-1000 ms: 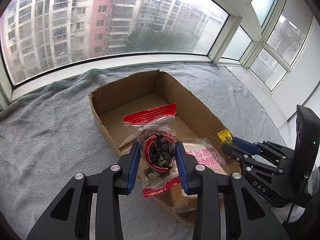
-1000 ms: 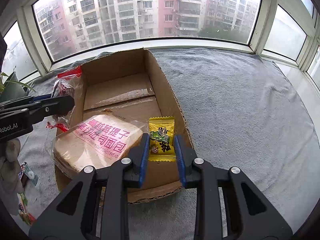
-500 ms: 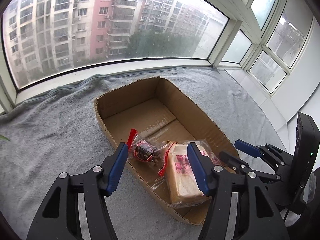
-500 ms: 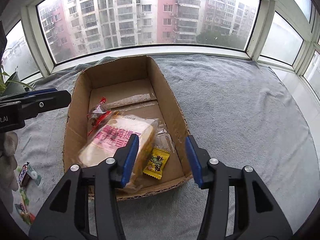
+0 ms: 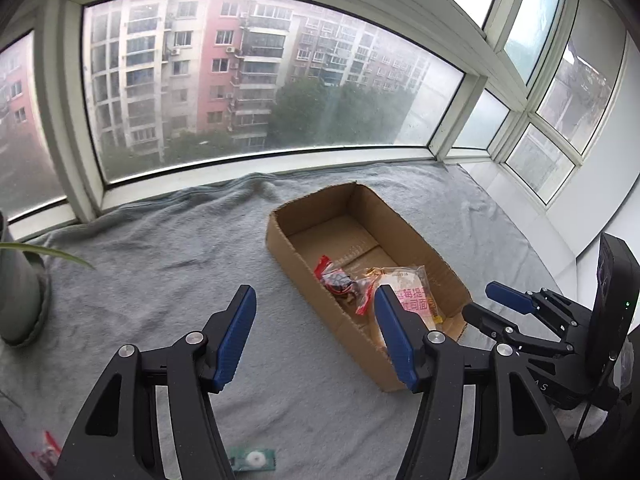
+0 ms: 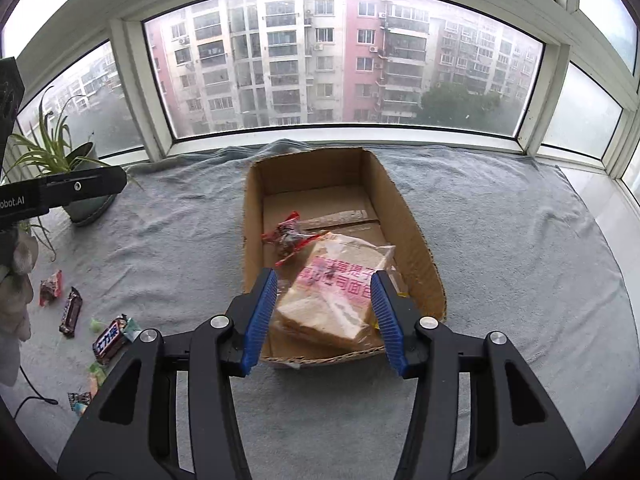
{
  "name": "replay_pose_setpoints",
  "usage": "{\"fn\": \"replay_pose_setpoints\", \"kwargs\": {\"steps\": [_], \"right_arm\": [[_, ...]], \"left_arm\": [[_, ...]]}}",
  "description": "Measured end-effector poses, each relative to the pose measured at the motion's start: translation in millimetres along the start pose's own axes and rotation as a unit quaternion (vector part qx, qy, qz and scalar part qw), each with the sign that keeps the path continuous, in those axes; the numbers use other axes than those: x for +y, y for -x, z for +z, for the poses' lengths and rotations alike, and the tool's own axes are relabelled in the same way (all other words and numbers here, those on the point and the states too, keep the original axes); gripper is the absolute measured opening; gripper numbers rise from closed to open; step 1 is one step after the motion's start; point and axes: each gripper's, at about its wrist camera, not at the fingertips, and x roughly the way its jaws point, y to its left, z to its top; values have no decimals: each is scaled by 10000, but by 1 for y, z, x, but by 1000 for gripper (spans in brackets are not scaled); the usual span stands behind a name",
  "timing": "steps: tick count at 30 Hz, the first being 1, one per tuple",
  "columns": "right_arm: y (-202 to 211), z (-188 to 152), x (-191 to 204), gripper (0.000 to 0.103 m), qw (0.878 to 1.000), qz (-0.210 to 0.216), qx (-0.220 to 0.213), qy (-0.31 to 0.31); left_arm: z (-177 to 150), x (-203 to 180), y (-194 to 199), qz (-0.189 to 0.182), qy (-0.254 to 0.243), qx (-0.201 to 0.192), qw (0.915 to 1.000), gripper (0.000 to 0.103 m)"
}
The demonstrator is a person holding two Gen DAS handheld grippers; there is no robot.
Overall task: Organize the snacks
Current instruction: 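Carry both candies into the cardboard box and open both tools, then grasp the green mint packet with the right tool while the left tool grasps the red-wrapped chocolate bar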
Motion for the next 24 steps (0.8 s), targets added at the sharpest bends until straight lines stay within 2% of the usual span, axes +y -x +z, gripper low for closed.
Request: {"fn": "replay_pose_setpoints", "kwargs": {"steps": [7,15,20,24], "right_arm": [[24,-11,49,52,9987,376,-58,335],[32,-26,97,57,9946,784,5,679],[18,-37,121,58,9904,1008,205,924],[1,-47,135,58,9848,1231,428,1146]], "left_arm": [[-25,46,59,279,174,-175,9993,61],[-79,108,113,659,626,-255,9955,61],[-114,134,124,840,884,-133,9924,61],[-132,133,115,841,896,31,9924,61]]}}
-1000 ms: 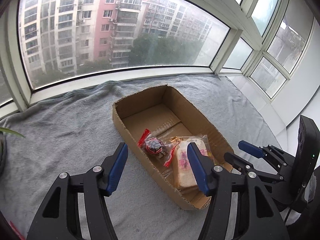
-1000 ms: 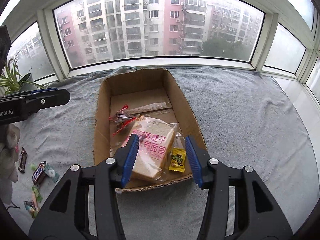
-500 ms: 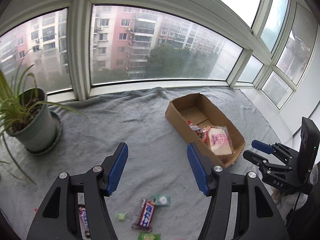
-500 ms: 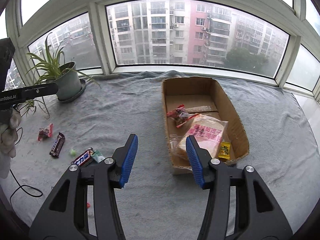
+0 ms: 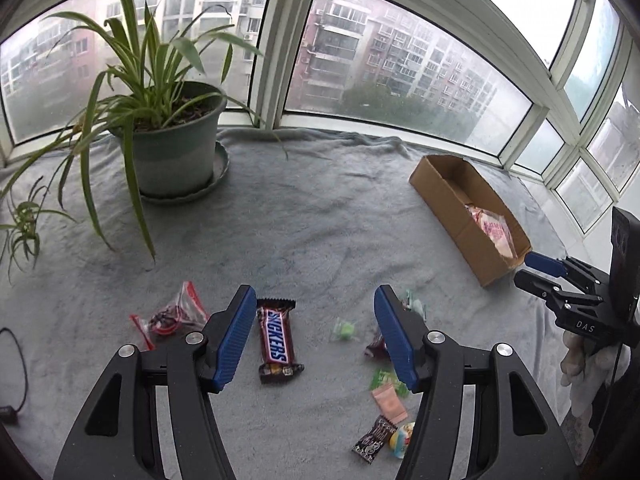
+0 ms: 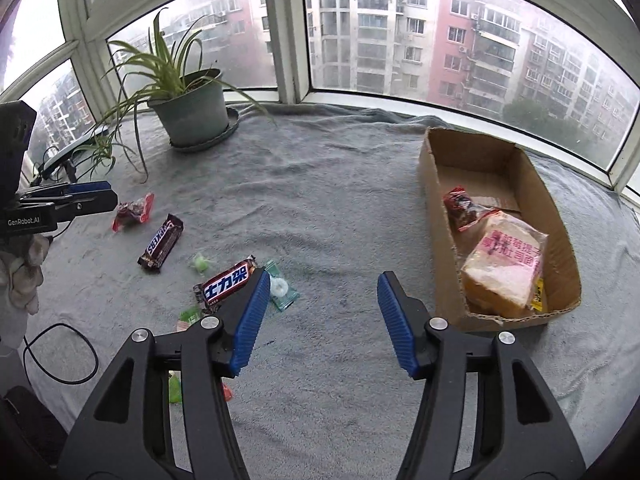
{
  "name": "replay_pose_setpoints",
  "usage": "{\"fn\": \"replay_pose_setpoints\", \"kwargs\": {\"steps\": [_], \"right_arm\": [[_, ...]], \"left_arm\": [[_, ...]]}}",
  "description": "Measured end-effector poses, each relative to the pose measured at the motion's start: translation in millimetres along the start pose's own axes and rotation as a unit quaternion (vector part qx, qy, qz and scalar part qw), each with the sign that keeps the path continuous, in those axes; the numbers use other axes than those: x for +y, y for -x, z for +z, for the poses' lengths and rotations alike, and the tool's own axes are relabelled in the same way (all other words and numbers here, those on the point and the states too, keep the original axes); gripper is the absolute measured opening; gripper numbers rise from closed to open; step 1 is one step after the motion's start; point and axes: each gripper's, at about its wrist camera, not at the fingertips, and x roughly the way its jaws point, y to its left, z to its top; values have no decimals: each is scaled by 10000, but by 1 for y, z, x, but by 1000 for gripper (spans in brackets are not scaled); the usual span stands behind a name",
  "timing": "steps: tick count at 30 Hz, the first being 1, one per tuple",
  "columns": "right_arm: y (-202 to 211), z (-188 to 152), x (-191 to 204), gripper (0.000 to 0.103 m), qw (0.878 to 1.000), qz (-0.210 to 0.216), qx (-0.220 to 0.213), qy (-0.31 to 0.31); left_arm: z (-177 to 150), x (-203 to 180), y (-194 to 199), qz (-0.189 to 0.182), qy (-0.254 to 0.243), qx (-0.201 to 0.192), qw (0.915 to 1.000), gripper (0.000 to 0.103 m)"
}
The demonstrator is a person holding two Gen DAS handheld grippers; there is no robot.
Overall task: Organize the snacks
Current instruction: 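Grasp the green mint packet with the right tool while the left tool grasps the red-wrapped chocolate bar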
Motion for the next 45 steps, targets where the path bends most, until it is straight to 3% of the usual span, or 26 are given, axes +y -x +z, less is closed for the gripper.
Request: {"fn": "replay_pose_setpoints", "kwargs": {"steps": [13,15,18,21,29,33,41,43,45], "right_arm": [[-69,-11,26,58,9908,538,741,999],[-78,-11,26,58,9891,612,835,1046],[-88,-9,25,58,9871,640,920,1146],[-98,-7,22,50,9856,704,1012,1159],[-114,-4,21,48,9818,811,1136,1291],[-120,-4,23,41,9797,880,1197,1345],[-127,-2,26,38,9780,920,1232,1413],[-127,-1,27,24,9780,852,1214,1465],[-127,-1,26,22,9780,843,1224,1462]], "left_arm": [[-38,-46,-46,-384,-611,679,9951,59],[-40,-52,-54,-399,-718,784,9935,51],[-43,-59,-66,-419,-839,932,9912,49],[-44,-64,-77,-435,-904,1058,9893,46],[-44,-69,-97,-434,-939,1252,9867,44],[-45,-69,-103,-420,-956,1319,9857,40],[-45,-74,-108,-401,-1027,1314,9852,33],[-45,-75,-109,-399,-1042,1290,9853,31],[-44,-74,-111,-385,-1005,1261,9862,27]]}}
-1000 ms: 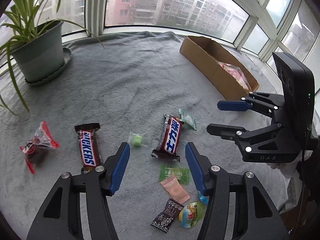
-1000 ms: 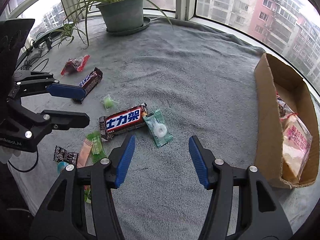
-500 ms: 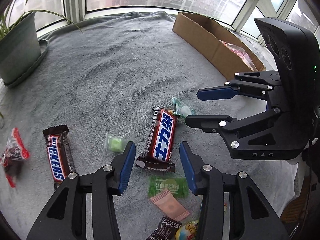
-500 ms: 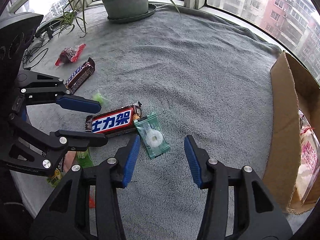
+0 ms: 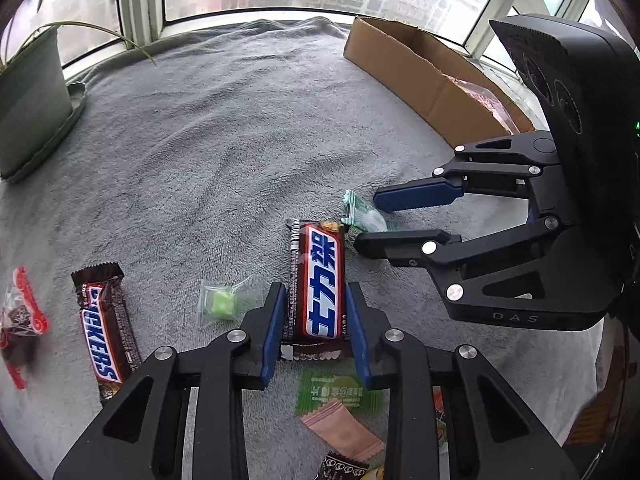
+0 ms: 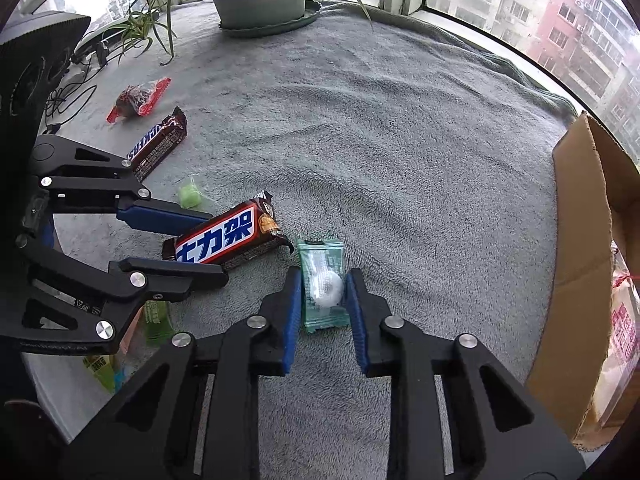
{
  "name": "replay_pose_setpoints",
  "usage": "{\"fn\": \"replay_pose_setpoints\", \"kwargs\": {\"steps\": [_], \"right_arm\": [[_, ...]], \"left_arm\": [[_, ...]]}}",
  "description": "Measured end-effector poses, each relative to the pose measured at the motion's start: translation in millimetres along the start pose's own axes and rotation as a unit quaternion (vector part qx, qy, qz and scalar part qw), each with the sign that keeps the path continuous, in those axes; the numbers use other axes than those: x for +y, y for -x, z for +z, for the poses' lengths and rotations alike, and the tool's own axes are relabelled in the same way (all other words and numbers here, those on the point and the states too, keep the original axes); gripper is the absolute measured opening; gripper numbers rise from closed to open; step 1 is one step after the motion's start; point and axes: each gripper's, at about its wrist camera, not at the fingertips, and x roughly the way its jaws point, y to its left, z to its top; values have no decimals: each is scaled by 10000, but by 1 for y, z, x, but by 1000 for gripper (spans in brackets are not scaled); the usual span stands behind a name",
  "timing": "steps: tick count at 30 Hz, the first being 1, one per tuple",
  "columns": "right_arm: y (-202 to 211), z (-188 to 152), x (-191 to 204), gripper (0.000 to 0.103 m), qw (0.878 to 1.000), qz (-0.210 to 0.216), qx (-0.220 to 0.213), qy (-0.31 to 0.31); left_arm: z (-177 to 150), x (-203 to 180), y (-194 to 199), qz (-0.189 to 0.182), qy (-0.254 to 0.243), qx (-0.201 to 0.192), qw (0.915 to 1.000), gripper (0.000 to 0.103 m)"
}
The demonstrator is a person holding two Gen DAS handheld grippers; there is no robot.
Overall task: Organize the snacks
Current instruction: 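Grasp the green mint packet with the right tool while the left tool grasps the red-wrapped chocolate bar, then carry the mint packet and chocolate bar into the box and release both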
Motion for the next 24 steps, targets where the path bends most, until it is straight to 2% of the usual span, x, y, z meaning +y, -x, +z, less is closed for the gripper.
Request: {"fn": "replay_pose_setpoints", "kwargs": {"steps": [11,18,24], "right_arm": [[7,-3,-1,20,9998,1,-113,-176],[33,-3,-6,20,9983,-10,-442,-383],[67,-5,-19,20,9947,-111,-823,-612]], "left_arm": [[-5,9,5,-55,330,-112,9994,27],[-5,13,21,-66,456,-261,9986,27],[8,7,37,-150,399,-460,9980,27]]}}
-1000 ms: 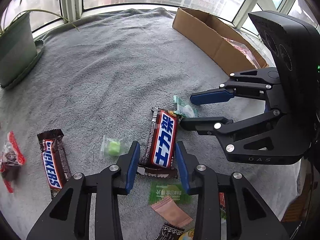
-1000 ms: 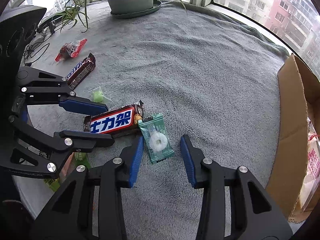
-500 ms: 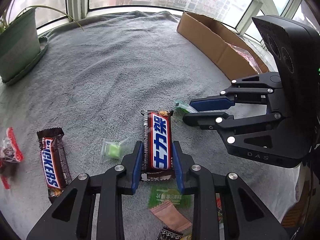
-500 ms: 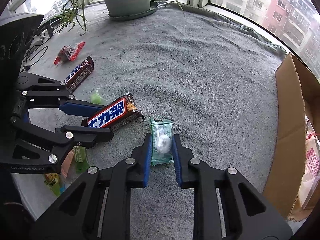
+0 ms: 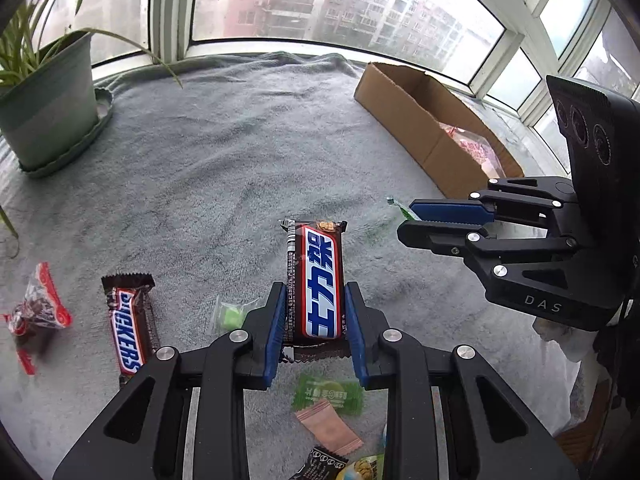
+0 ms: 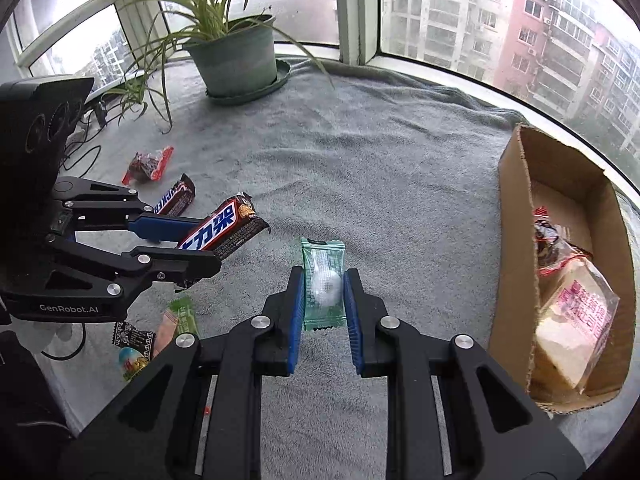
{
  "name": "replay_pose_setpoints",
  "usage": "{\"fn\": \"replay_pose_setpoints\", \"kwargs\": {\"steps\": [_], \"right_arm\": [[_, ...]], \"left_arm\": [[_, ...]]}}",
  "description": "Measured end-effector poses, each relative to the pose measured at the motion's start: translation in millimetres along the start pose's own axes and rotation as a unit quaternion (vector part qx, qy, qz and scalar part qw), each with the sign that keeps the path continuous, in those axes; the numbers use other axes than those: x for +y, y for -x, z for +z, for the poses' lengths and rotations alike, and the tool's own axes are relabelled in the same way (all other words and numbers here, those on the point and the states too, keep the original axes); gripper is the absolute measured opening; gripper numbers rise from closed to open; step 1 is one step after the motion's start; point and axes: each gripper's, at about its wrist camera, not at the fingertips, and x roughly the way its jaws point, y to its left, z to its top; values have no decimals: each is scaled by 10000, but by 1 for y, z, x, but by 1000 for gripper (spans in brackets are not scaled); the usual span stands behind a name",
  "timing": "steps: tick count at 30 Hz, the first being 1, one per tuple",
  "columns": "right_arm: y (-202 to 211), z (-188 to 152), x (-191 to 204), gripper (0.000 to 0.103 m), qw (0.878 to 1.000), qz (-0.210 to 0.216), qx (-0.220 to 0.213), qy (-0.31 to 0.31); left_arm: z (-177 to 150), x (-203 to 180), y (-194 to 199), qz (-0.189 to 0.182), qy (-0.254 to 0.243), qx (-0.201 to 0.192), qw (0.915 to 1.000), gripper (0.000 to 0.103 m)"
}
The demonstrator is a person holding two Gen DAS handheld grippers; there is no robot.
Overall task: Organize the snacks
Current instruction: 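Carry the mint packet and chocolate bar into the box and release both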
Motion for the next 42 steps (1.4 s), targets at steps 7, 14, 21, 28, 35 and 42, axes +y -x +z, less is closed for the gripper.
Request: {"fn": "replay_pose_setpoints", "kwargs": {"steps": [7,14,21,28,35,42], "right_arm": [[46,3,-35,20,9976,-275,-486,-398],[82,-6,-88,20,9904,-733,-745,-904],[98,-28,-141,20,9803,-1197,-747,-1383],[99,-51,-183,20,9699,-1485,-639,-1823],[95,-65,-207,20,9640,-1582,-538,-2069],[89,-71,-215,20,9620,-1573,-461,-2183]], "left_arm": [[28,-20,7,-153,-148,-229,9995,27],[55,-49,1,-365,-364,-378,9980,27],[75,-87,-16,-631,-550,-367,9958,27],[92,-134,-36,-859,-824,-378,9922,27],[100,-174,-60,-889,-1142,-320,9890,27],[102,-193,-73,-818,-1317,-260,9876,27]]}}
